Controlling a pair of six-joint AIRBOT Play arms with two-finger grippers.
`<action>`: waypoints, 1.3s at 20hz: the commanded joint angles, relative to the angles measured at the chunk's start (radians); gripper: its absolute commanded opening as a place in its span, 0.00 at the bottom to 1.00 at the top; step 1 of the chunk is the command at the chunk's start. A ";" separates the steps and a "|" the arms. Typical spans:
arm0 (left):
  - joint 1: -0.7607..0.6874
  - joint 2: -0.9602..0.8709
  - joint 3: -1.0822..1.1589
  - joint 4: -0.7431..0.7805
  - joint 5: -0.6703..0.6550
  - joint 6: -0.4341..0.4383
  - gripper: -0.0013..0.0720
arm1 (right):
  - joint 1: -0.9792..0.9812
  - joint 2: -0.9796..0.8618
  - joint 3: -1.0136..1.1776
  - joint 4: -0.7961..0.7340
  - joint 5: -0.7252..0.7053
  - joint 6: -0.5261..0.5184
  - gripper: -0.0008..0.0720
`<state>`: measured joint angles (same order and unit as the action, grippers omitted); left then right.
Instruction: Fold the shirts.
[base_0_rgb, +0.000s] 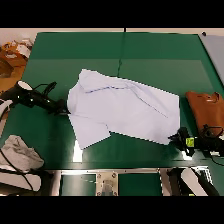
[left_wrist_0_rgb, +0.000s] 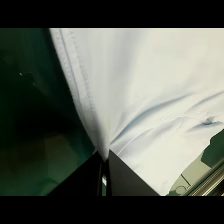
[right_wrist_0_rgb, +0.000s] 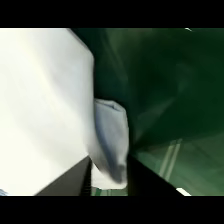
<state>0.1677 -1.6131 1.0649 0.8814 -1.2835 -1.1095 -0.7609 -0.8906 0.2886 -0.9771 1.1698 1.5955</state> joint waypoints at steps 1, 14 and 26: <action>0.001 0.001 0.001 0.000 -0.008 0.000 0.05 | 0.001 -0.076 -0.013 0.102 -0.048 -0.098 0.17; 0.001 0.714 0.274 -0.169 0.014 -0.072 0.05 | 0.000 0.136 0.890 0.316 0.142 -0.101 0.03; 0.001 0.967 0.858 -0.060 0.158 -0.132 0.05 | 0.000 0.162 1.559 0.343 0.051 0.001 0.03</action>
<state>0.1680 -0.6601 1.8698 0.7490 -1.1275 -1.2064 -0.7609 -0.7269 1.7809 -0.6327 1.2427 1.5883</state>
